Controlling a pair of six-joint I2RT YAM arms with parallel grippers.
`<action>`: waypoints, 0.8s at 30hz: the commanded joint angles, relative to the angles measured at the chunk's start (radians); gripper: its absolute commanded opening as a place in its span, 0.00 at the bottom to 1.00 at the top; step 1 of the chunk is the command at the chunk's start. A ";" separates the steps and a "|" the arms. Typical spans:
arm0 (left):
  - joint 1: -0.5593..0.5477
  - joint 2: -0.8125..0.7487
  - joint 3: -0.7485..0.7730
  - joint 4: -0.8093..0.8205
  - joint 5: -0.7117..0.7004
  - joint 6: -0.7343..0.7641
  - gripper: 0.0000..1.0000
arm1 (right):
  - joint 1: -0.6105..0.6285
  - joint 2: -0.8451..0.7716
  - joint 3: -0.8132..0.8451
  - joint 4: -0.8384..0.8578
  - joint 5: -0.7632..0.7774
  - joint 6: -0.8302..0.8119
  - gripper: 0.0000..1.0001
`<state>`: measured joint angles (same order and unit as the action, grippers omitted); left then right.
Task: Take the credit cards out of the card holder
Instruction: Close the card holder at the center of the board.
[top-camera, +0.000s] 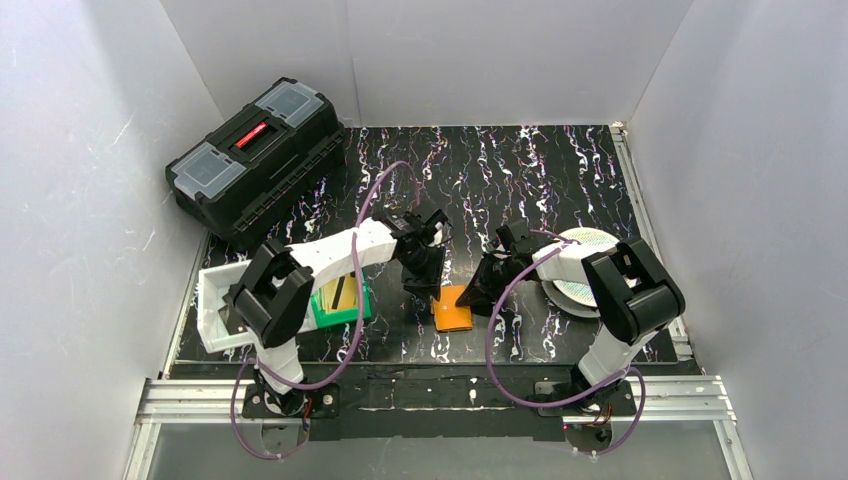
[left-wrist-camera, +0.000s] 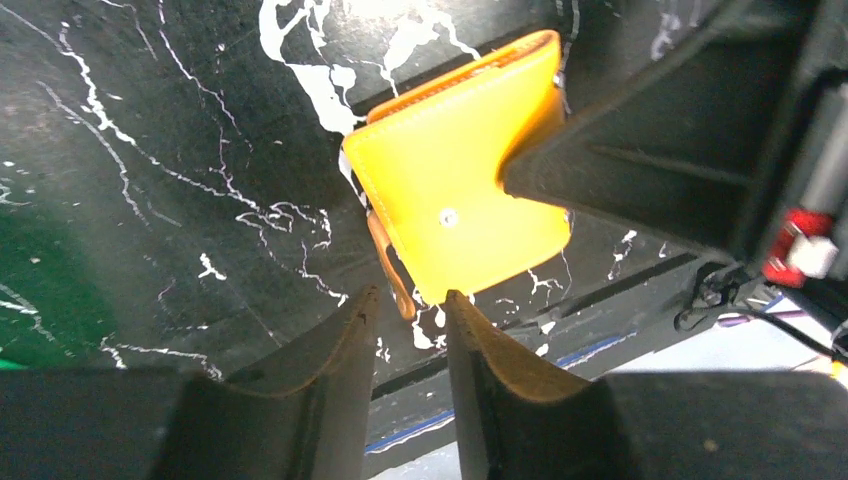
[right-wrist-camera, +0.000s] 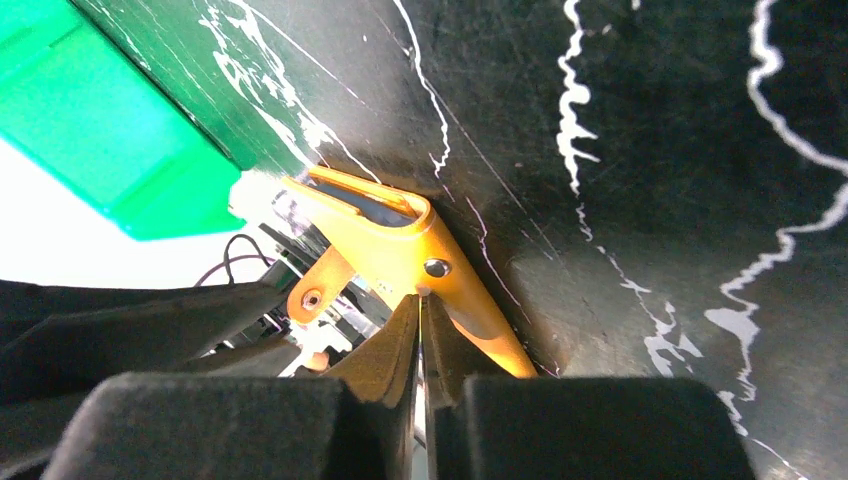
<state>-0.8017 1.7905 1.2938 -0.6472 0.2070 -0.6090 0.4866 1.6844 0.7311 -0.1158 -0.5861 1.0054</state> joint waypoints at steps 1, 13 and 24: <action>-0.006 -0.122 0.015 -0.075 -0.072 0.006 0.34 | 0.010 0.031 0.020 -0.065 0.072 -0.029 0.09; 0.002 -0.077 -0.036 -0.075 -0.109 -0.026 0.00 | 0.020 0.033 0.024 -0.073 0.079 -0.029 0.08; -0.004 0.063 0.005 0.052 0.059 -0.024 0.00 | 0.032 0.028 0.038 -0.083 0.089 -0.029 0.08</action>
<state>-0.8009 1.8183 1.2827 -0.6289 0.1959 -0.6353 0.5003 1.6913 0.7532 -0.1486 -0.5705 0.9951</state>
